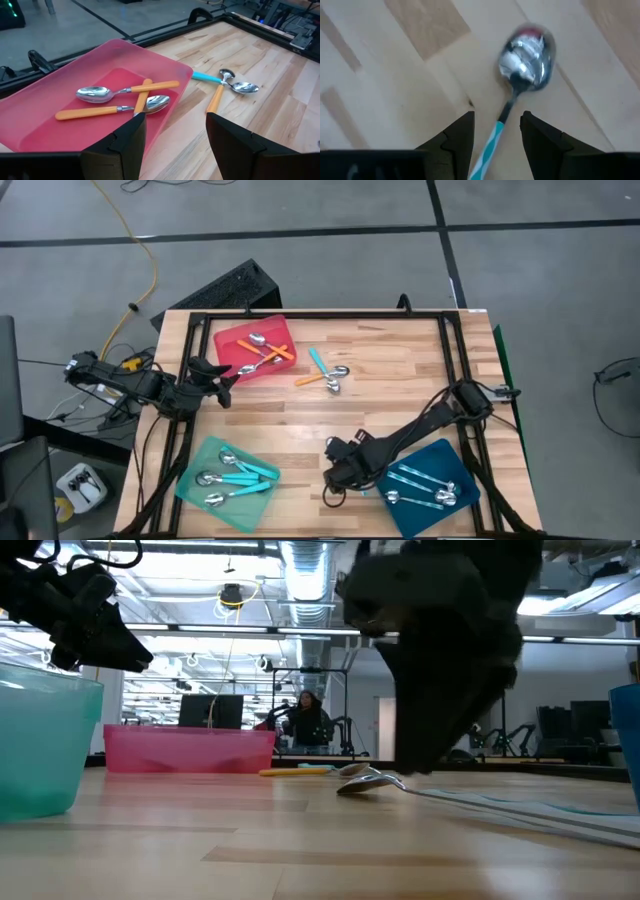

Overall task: Sort silverware by color (type)
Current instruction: Put the blue patterned spoon into the blue bin

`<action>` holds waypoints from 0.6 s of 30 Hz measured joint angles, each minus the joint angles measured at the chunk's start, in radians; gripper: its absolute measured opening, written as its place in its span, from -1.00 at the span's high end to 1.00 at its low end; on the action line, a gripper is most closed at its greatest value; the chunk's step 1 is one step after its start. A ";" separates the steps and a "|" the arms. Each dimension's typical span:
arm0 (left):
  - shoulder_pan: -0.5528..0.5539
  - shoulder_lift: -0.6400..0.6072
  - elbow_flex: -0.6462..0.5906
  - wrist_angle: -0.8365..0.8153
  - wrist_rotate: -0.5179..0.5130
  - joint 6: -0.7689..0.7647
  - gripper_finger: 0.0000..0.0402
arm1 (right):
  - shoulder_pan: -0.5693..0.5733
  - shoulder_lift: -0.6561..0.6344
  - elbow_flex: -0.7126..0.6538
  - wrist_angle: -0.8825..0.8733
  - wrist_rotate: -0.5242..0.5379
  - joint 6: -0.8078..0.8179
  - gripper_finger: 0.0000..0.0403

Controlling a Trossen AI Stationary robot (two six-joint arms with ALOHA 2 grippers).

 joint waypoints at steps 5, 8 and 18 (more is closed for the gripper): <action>0.000 0.000 0.000 0.000 0.000 -0.001 0.06 | -0.009 -0.001 -0.002 0.000 0.000 0.014 0.10; 0.000 0.000 0.000 0.000 0.000 -0.001 0.06 | -0.016 -0.001 -0.002 0.000 -0.004 0.008 0.09; 0.000 0.000 0.000 0.000 0.000 -0.001 0.06 | -0.029 0.009 -0.003 -0.009 -0.026 0.000 -0.18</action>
